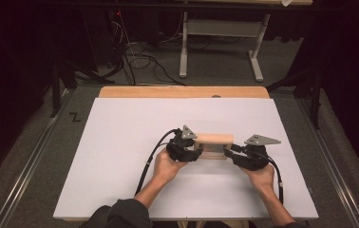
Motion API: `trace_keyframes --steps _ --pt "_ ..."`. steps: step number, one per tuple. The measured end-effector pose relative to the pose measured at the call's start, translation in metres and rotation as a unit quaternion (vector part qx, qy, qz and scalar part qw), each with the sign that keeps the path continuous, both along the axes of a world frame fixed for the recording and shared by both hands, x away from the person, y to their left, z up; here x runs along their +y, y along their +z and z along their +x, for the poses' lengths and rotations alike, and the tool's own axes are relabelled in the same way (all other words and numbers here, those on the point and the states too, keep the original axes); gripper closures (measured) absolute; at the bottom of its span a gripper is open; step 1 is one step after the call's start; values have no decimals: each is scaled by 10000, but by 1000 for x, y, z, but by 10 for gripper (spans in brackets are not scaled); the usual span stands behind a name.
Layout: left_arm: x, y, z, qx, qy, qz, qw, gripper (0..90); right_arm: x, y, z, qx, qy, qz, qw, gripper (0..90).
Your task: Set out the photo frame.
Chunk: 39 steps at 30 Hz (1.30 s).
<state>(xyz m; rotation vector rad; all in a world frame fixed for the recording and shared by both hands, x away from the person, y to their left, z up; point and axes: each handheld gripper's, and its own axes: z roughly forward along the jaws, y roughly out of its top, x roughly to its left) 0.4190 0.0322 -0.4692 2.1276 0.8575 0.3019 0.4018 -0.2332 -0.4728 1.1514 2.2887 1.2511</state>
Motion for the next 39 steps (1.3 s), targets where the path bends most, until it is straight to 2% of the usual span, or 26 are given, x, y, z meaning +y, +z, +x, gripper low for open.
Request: trace_keyframes --steps 8,14,23,27,31,34,39 --pt "4 3 -2 -29 -7 -6 10000 531 2 0 1 43 10 106 9999 641" --pt "8 5 -1 -45 58 46 10000 526 7 1 1 49 87 77 9999 644" --pt "18 5 1 10 190 -14 9998 513 17 3 0 82 183 36 9998 642" --pt "19 4 2 11 224 -127 9997 520 19 4 1 -66 288 -84 9995 605" --pt "19 4 2 11 234 -120 9997 522 18 9 2 -198 160 -137 9996 563" --pt "19 4 1 -18 253 -115 9996 521 16 9 6 -180 119 -177 9996 557" --pt "19 2 1 -51 282 -165 9995 522 18 4 12 -51 180 -70 9998 553"
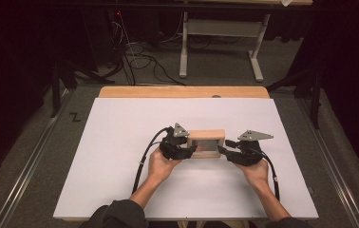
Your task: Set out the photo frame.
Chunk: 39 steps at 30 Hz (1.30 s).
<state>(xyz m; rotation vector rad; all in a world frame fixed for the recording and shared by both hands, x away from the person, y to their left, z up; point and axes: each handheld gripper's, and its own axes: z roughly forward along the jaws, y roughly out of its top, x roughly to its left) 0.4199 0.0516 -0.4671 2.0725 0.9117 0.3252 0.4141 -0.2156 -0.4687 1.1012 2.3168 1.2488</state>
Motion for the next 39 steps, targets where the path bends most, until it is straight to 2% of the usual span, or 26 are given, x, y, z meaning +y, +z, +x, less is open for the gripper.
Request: trace_keyframes --steps 9,11,20,27,31,39 --pt "5 1 -2 -150 137 -15 9998 546 4 -1 6 71 51 35 10000 521" --pt "7 2 -2 -156 188 -76 9997 554 5 -3 7 105 69 53 9999 521" --pt "5 -1 -1 -117 194 -86 9997 565 5 -6 9 235 35 54 9997 544" --pt "6 -3 3 -73 259 -187 9995 563 6 -6 10 291 -30 127 9995 544" --pt "6 -5 7 -19 335 -322 9989 560 6 -7 10 326 -63 168 9993 548" --pt "6 -8 10 -36 372 -338 9987 555 6 -8 11 366 -90 173 9991 549"
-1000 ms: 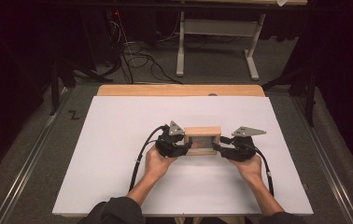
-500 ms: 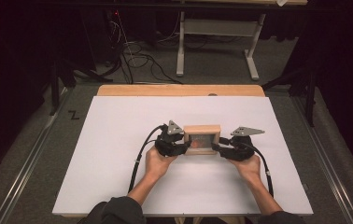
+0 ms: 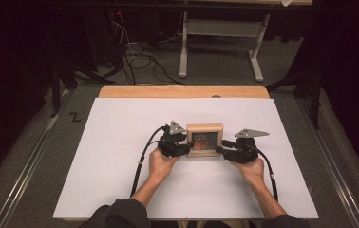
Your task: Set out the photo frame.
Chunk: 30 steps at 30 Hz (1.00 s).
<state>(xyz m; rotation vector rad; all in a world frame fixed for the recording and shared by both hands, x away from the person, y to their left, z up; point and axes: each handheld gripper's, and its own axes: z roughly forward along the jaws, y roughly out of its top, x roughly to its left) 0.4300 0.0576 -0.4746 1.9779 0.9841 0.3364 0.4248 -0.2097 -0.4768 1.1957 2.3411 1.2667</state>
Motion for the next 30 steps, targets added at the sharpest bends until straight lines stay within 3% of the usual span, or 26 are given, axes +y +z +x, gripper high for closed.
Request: trace_keyframes --steps 9,22,30 --pt "2 -2 2 61 -22 -12 10000 559 3 -3 1 6 34 -246 9997 520" --pt "2 -2 2 36 -23 27 10000 558 6 -11 1 231 7 -273 9994 515" --pt "5 -1 2 76 -34 46 10000 541 11 -11 -7 234 -62 -239 9994 520"
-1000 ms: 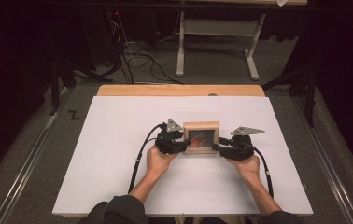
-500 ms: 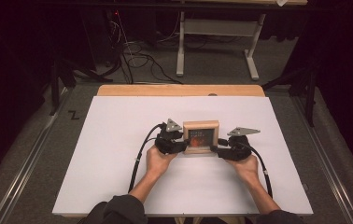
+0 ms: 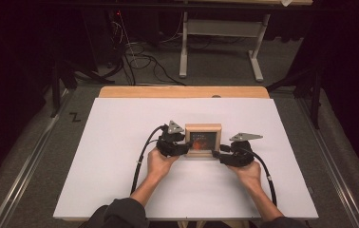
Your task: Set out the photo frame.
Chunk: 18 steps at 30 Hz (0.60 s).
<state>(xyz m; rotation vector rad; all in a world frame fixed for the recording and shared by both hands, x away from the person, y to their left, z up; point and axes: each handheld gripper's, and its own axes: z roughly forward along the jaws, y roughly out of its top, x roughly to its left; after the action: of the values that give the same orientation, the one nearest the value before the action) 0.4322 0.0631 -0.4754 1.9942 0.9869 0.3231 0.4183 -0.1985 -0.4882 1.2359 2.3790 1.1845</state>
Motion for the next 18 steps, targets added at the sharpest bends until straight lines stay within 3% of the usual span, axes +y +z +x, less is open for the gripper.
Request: trace_keyframes --steps 12,18 --pt "1 0 0 27 -13 25 10000 522 3 -2 -8 -44 71 -77 9999 527" --pt "2 -1 0 39 2 185 9998 490 5 -3 -7 -102 137 -321 9993 488"
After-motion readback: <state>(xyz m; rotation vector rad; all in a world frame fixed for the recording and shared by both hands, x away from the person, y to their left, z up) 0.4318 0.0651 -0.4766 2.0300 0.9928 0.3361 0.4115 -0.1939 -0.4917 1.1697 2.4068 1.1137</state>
